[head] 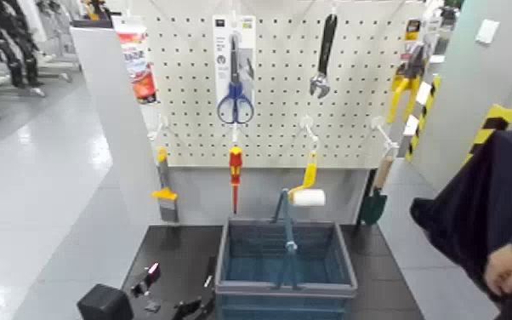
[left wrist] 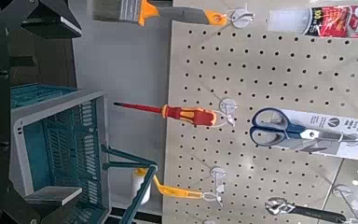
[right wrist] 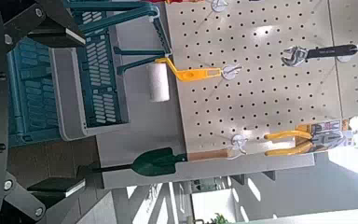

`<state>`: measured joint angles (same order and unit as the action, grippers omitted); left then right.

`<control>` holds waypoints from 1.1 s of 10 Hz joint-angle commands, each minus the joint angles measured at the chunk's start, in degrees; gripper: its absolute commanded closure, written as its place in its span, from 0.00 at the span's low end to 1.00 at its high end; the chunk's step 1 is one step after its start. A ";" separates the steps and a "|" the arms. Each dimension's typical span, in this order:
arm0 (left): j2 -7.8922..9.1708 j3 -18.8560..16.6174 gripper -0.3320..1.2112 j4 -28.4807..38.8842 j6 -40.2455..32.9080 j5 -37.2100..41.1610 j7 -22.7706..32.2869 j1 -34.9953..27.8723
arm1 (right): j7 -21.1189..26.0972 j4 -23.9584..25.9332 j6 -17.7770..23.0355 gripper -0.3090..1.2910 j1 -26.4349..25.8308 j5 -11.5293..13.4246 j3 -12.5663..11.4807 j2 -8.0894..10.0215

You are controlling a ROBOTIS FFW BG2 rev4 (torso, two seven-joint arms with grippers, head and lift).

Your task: Put the red glue tube into the crate.

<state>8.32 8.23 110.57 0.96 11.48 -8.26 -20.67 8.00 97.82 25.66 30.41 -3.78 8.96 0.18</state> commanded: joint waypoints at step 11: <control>0.38 -14.47 0.30 -0.18 15.92 -0.76 -19.25 17.85 | 0.00 -0.09 -0.53 0.34 -0.35 -0.09 0.35 0.00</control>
<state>8.54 -5.65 110.63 16.35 10.99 -27.47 -4.01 8.00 97.73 25.22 30.06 -3.81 9.32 0.21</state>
